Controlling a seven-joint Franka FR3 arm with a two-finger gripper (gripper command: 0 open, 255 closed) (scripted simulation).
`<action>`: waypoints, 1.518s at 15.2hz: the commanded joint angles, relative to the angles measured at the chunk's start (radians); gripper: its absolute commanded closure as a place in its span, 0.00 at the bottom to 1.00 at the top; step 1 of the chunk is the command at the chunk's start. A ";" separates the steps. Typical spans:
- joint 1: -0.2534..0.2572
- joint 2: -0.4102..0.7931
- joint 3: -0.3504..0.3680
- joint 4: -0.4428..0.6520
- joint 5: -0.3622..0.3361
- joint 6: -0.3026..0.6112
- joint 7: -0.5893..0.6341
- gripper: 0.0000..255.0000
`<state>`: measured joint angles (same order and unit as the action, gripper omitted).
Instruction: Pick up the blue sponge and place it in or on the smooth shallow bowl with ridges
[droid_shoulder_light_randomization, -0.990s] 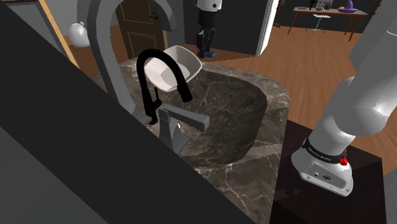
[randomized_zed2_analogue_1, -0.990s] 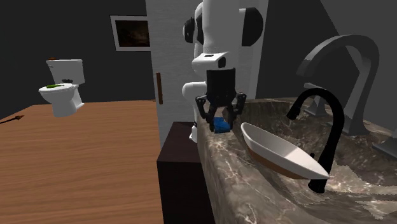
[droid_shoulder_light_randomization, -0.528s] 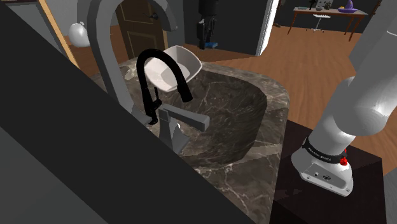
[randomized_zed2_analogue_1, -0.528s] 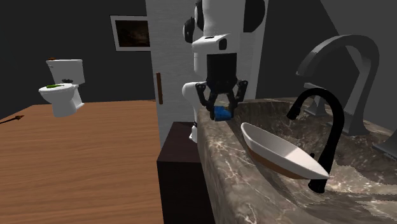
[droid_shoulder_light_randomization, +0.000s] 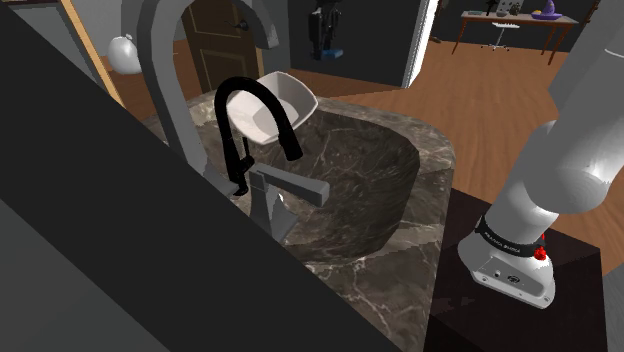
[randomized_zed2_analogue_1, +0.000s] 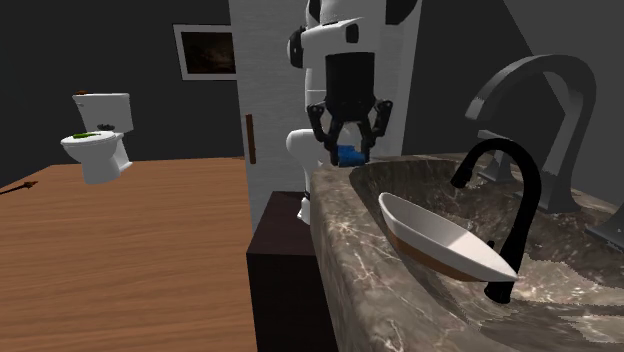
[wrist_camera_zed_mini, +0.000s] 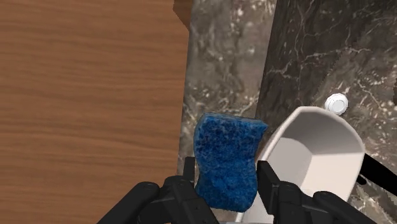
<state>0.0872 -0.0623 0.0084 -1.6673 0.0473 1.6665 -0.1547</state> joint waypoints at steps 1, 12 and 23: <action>0.001 0.005 0.001 0.030 0.000 -0.025 0.002 1.00; 0.125 0.323 0.101 0.450 -0.043 -0.120 0.224 1.00; 0.128 0.294 0.102 0.272 -0.041 0.029 0.229 1.00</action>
<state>0.2155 0.2377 0.1105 -1.3722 0.0056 1.6780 0.0743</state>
